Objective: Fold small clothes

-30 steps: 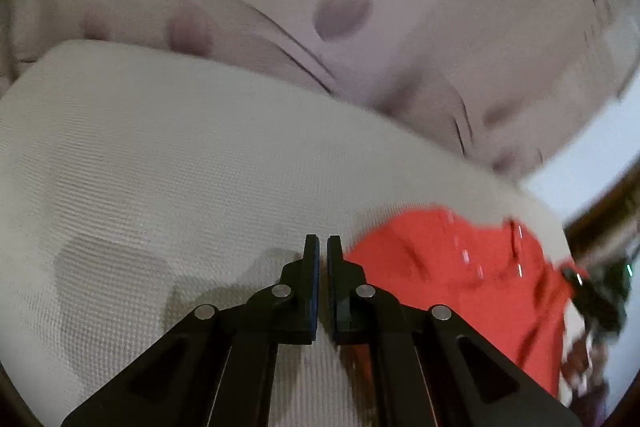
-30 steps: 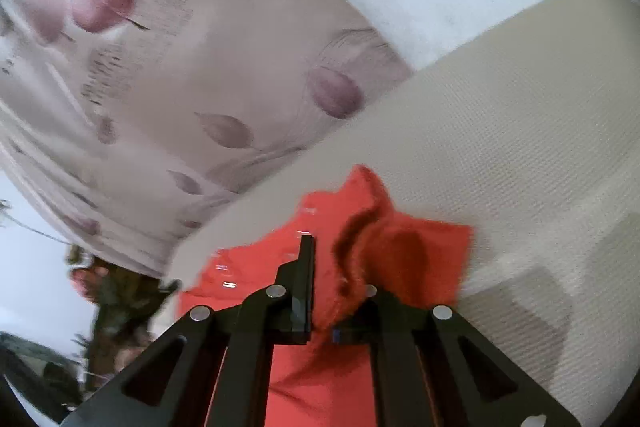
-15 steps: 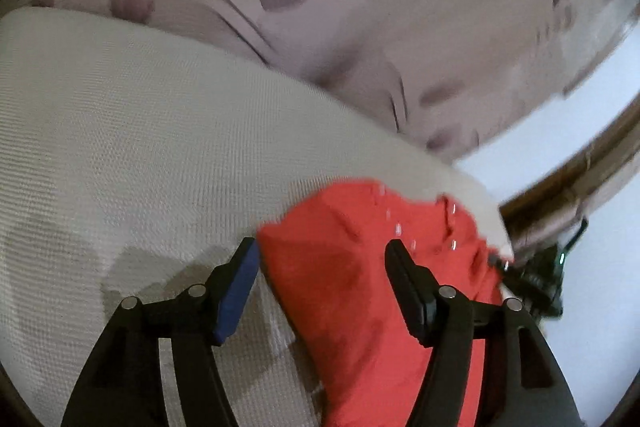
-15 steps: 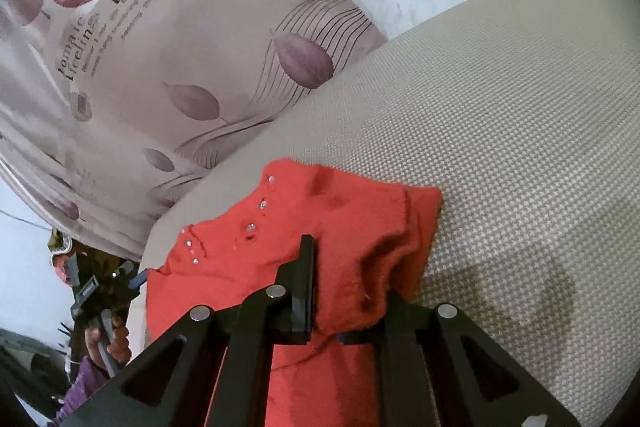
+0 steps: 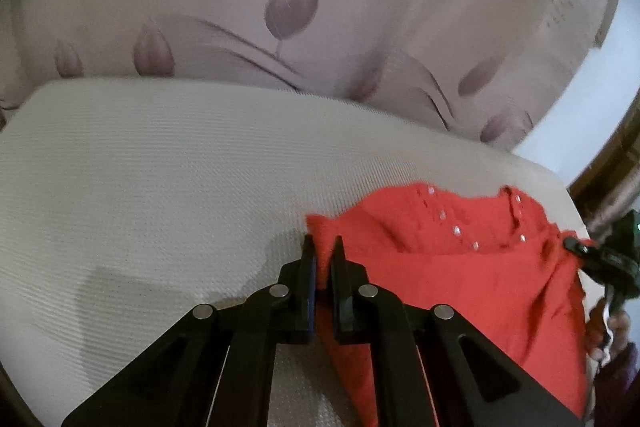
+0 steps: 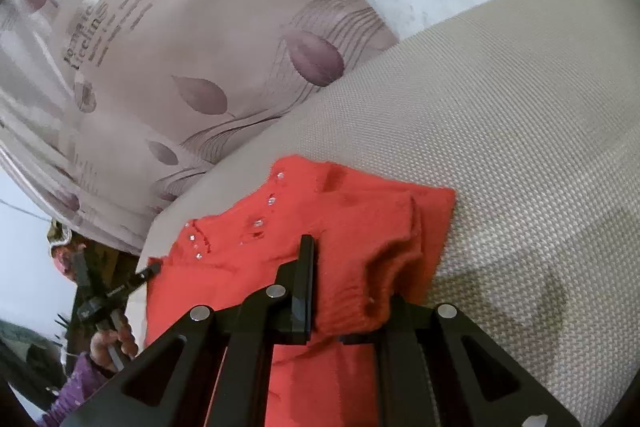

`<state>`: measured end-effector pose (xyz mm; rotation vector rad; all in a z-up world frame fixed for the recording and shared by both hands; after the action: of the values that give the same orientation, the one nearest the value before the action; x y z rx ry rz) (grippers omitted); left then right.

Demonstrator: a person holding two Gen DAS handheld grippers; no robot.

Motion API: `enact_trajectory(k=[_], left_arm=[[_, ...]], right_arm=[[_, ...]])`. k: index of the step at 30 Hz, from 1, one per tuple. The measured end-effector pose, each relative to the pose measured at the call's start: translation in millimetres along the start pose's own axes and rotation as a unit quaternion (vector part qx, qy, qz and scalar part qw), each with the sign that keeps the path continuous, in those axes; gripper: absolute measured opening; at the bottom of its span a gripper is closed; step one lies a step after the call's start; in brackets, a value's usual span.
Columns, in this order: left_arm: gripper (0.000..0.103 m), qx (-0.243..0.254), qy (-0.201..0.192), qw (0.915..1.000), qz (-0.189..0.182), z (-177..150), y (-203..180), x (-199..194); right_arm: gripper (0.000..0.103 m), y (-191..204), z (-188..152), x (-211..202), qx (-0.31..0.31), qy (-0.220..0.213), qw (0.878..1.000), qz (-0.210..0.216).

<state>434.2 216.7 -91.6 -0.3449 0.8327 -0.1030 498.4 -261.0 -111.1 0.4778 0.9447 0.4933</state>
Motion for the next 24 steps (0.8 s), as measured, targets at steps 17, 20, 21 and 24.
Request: enact_trajectory(k=[17,20,21,24], left_arm=[[0.006,0.001,0.008,0.9999,0.009,-11,10,12],[0.006,-0.011,0.000,0.9998,0.016,-11,14,12],[0.006,-0.017,-0.003,0.9996,0.020,-11,16,12],[0.006,-0.033,-0.020,0.9987,0.033,-12,23,8]], right_arm=[[0.021,-49,9,-14,0.101,-0.001,0.993,0.062],[0.008,-40,11,-9,0.078,0.008,0.996,0.042],[0.007,-37,12,-9,0.074,0.005,0.997,0.038],[0.006,-35,15,-15,0.072,-0.018,0.996,0.057]])
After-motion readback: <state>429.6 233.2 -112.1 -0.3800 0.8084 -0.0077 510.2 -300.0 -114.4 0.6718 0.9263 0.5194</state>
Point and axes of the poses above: each gripper's, at about its wrist camera, not at the fingertips, and x roughly the way its jaws point, y to its left, z to its top, the point moved 2 cm from there along x, roughly the way its jaws point, and after that the axes turned 4 degrees about -z, right-handed, at the moved point
